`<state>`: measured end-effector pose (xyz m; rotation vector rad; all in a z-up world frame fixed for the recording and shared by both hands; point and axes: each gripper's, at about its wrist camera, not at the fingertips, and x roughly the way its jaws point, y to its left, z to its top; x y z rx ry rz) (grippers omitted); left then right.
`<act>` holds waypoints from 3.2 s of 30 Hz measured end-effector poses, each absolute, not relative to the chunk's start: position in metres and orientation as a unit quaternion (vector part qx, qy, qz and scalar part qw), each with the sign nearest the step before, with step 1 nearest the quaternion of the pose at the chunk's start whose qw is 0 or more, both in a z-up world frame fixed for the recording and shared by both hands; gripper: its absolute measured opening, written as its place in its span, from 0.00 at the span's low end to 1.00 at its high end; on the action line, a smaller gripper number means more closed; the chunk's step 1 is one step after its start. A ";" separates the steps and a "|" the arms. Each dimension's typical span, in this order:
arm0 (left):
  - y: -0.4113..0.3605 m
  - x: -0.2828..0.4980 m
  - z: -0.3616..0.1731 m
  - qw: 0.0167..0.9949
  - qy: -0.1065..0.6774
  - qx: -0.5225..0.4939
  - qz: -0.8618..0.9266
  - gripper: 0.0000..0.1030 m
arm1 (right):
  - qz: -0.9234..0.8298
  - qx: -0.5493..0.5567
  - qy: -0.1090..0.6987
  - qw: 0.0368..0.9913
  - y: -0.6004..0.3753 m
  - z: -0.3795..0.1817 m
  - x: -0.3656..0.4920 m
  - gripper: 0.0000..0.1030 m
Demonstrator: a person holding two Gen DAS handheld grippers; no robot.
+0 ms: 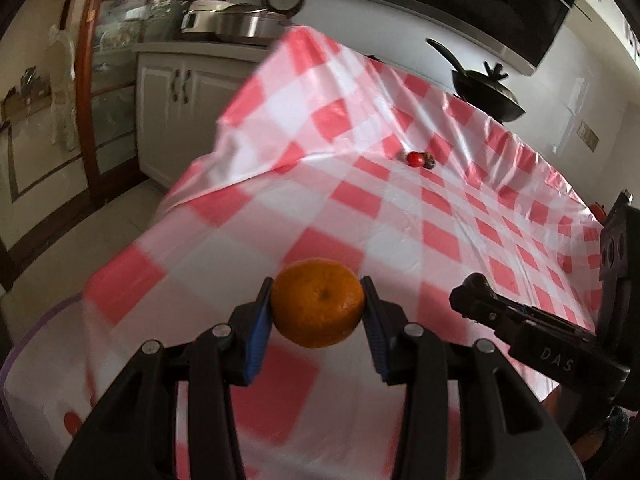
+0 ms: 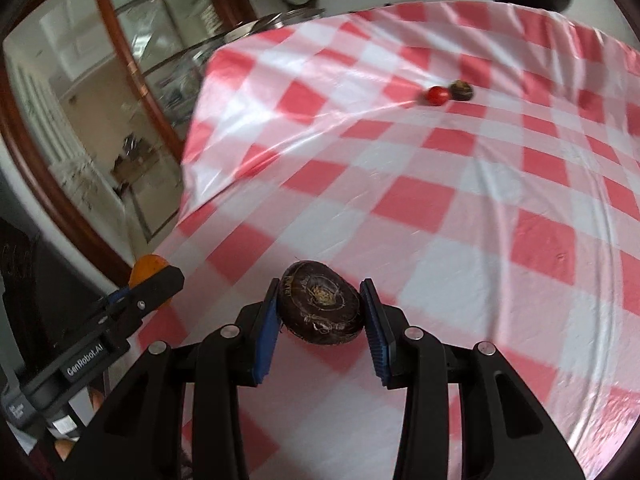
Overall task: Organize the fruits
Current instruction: 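Carry the orange and the brown fruit with both tools over the white box, then open the left tool to drop the orange while the right tool drops the brown fruit, then move both open tools back over the last fruits on the table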
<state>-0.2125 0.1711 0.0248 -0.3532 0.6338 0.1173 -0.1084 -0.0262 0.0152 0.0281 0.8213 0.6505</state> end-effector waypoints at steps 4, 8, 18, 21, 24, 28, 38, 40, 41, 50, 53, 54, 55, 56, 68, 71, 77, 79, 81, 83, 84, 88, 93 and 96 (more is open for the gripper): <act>0.196 -0.247 0.017 0.932 0.301 -0.188 0.079 0.41 | 0.341 -0.014 0.388 0.856 -0.005 0.016 -0.132 0.38; 0.228 -0.286 0.011 0.925 0.291 -0.211 0.121 0.41 | 0.372 -0.043 0.382 0.845 0.020 0.015 -0.153 0.38; 0.281 -0.343 -0.009 0.904 0.299 -0.239 0.193 0.41 | 0.441 -0.124 0.375 0.806 0.079 0.002 -0.210 0.39; 0.289 -0.352 -0.021 0.895 0.309 -0.249 0.203 0.41 | 0.462 -0.154 0.361 0.795 0.095 0.001 -0.231 0.39; 0.297 -0.361 -0.032 0.886 0.322 -0.255 0.217 0.41 | 0.488 -0.184 0.351 0.777 0.109 -0.003 -0.253 0.39; 0.309 -0.372 -0.052 0.867 0.344 -0.268 0.243 0.41 | 0.515 -0.236 0.342 0.750 0.130 -0.019 -0.281 0.39; 0.330 -0.390 -0.099 0.810 0.408 -0.291 0.304 0.41 | 0.537 -0.318 0.381 0.682 0.162 -0.084 -0.314 0.39; 0.333 -0.392 -0.105 0.803 0.413 -0.294 0.312 0.41 | 0.542 -0.330 0.383 0.671 0.168 -0.095 -0.318 0.39; 0.335 -0.394 -0.108 0.800 0.415 -0.295 0.316 0.41 | 0.544 -0.336 0.385 0.666 0.170 -0.100 -0.320 0.39; 0.345 -0.410 -0.127 0.785 0.420 -0.299 0.344 0.42 | 0.535 -0.365 0.403 0.646 0.182 -0.133 -0.317 0.39; 0.346 -0.411 -0.126 0.787 0.417 -0.293 0.348 0.42 | 0.535 -0.375 0.397 0.644 0.186 -0.139 -0.320 0.38; 0.344 -0.409 -0.125 0.790 0.417 -0.284 0.349 0.42 | 0.535 -0.379 0.395 0.644 0.185 -0.140 -0.321 0.38; 0.340 -0.406 -0.122 0.792 0.417 -0.276 0.350 0.42 | 0.534 -0.381 0.393 0.644 0.185 -0.139 -0.320 0.38; 0.338 -0.403 -0.121 0.794 0.419 -0.267 0.349 0.42 | 0.533 -0.385 0.388 0.646 0.184 -0.139 -0.320 0.39; 0.335 -0.396 -0.116 0.793 0.424 -0.256 0.356 0.92 | 0.522 -0.387 0.384 0.656 0.178 -0.134 -0.320 0.79; 0.333 -0.394 -0.113 0.795 0.419 -0.247 0.363 0.95 | 0.524 -0.385 0.378 0.659 0.174 -0.128 -0.322 0.80; 0.326 -0.394 -0.091 0.809 0.386 -0.220 0.387 0.99 | 0.535 -0.350 0.355 0.682 0.167 -0.102 -0.319 0.84; 0.327 -0.393 -0.083 0.812 0.378 -0.214 0.390 0.99 | 0.536 -0.344 0.351 0.687 0.165 -0.096 -0.317 0.84; 0.326 -0.393 -0.073 0.817 0.365 -0.206 0.397 0.99 | 0.537 -0.333 0.345 0.694 0.161 -0.085 -0.315 0.84; 0.325 -0.394 -0.059 0.826 0.346 -0.195 0.401 0.99 | 0.541 -0.321 0.333 0.703 0.157 -0.072 -0.315 0.84; 0.323 -0.394 -0.053 0.830 0.335 -0.188 0.405 0.99 | 0.542 -0.317 0.328 0.706 0.156 -0.068 -0.315 0.84; 0.313 -0.391 -0.010 0.848 0.281 -0.154 0.421 0.99 | 0.543 -0.286 0.297 0.731 0.142 -0.036 -0.310 0.84; 0.290 -0.371 0.050 0.879 0.200 -0.118 0.417 0.99 | 0.532 -0.225 0.263 0.772 0.115 0.010 -0.292 0.84; 0.263 -0.340 0.085 0.901 0.172 -0.069 0.391 0.99 | 0.514 -0.179 0.241 0.804 0.089 0.039 -0.273 0.84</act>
